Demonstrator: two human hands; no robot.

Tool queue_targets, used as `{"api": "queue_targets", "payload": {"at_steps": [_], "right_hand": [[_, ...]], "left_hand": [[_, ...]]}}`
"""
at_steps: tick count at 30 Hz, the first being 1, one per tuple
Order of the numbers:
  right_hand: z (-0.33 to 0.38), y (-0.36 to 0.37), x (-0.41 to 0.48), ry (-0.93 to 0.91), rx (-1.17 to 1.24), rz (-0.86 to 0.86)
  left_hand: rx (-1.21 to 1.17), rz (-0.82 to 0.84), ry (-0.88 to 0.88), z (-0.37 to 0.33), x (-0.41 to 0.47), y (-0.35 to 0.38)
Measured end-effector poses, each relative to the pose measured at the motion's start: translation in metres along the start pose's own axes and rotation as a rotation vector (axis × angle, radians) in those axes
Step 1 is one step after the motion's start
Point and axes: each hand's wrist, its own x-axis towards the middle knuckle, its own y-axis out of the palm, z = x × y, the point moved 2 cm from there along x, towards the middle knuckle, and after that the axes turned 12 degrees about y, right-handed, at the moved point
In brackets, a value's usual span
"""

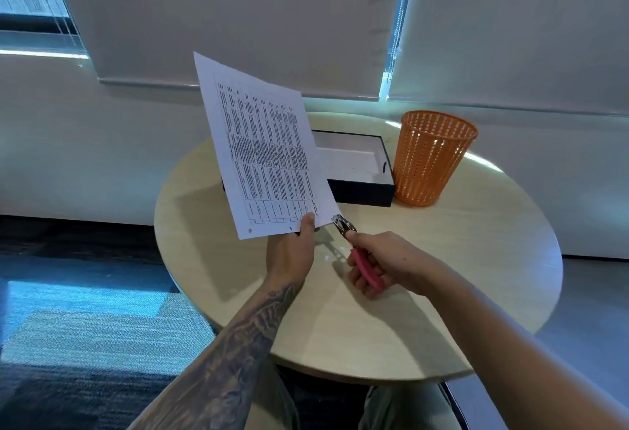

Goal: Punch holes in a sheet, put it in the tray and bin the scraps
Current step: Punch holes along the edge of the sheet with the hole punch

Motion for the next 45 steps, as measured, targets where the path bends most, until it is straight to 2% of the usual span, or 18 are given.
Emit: {"api": "queue_targets", "payload": {"at_steps": [17,28,45], "right_hand": [[0.001,0.013,-0.003,-0.078,-0.01,-0.01],[0.002,0.014,0.0,-0.085,0.001,-0.024],[0.003,0.018,0.001,-0.069,0.032,-0.014]], "left_hand": [[-0.181,-0.103,-0.201,0.0,0.001,-0.007],[-0.225,-0.119,-0.211,0.001,0.003,-0.008],[-0.253,-0.051,-0.342,0.002,0.015,-0.01]]}}
